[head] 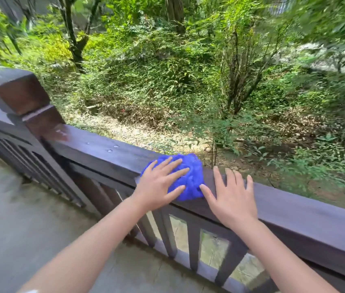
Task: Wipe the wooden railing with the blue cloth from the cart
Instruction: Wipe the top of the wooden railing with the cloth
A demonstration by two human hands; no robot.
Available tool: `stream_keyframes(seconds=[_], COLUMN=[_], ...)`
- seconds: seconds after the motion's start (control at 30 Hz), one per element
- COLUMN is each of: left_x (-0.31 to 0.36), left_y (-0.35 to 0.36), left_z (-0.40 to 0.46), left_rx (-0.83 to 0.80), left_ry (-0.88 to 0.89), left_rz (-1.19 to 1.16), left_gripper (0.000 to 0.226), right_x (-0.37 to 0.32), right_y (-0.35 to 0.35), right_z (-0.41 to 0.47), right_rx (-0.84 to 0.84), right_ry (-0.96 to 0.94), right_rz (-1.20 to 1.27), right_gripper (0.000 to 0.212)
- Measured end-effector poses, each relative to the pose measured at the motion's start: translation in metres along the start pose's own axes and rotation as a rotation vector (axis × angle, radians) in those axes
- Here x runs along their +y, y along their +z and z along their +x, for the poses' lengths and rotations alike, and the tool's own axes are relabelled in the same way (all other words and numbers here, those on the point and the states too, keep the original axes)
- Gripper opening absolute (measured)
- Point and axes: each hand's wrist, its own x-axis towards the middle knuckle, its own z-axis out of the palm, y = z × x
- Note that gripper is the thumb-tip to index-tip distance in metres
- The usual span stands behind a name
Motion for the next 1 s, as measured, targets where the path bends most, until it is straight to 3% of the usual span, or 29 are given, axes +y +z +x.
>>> stream_keyframes(seconds=[0.1, 0.27, 0.47, 0.53, 0.6, 0.83, 0.9, 1.0], left_x=[-0.046, -0.129, -0.176, -0.168, -0.16, -0.188, -0.218, -0.261], left_y=[-0.007, -0.017, -0.015, -0.015, -0.009, -0.023, -0.029, -0.033], left_z=[0.001, -0.002, 0.021, 0.03, 0.023, -0.014, -0.011, -0.004], left_rx=[0.007, 0.072, 0.101, 0.081, 0.059, 0.007, -0.011, -0.037], left_ry=[0.03, -0.186, -0.866, -0.959, -0.85, -0.125, -0.055, -0.17], left_rz=[-0.017, -0.032, -0.046, -0.099, -0.051, -0.036, 0.043, 0.079], left_gripper=[0.057, 0.063, 0.049, 0.048, 0.048, 0.05, 0.051, 0.054], right_x=[-0.026, -0.087, -0.145, -0.155, -0.161, -0.19, -0.208, -0.242], right_y=[0.004, 0.014, 0.025, 0.029, 0.031, 0.036, 0.04, 0.047], right_z=[0.01, 0.039, 0.075, 0.082, 0.087, 0.106, 0.114, 0.13], right_rx=[-0.024, -0.038, -0.08, -0.076, -0.057, -0.038, -0.052, -0.093], right_ry=[-0.038, -0.11, -0.128, -0.115, -0.107, -0.165, -0.192, -0.261], right_rz=[0.016, 0.034, 0.065, 0.056, 0.045, 0.087, 0.094, 0.104], right_gripper=[0.079, 0.078, 0.078, 0.076, 0.075, 0.084, 0.087, 0.087])
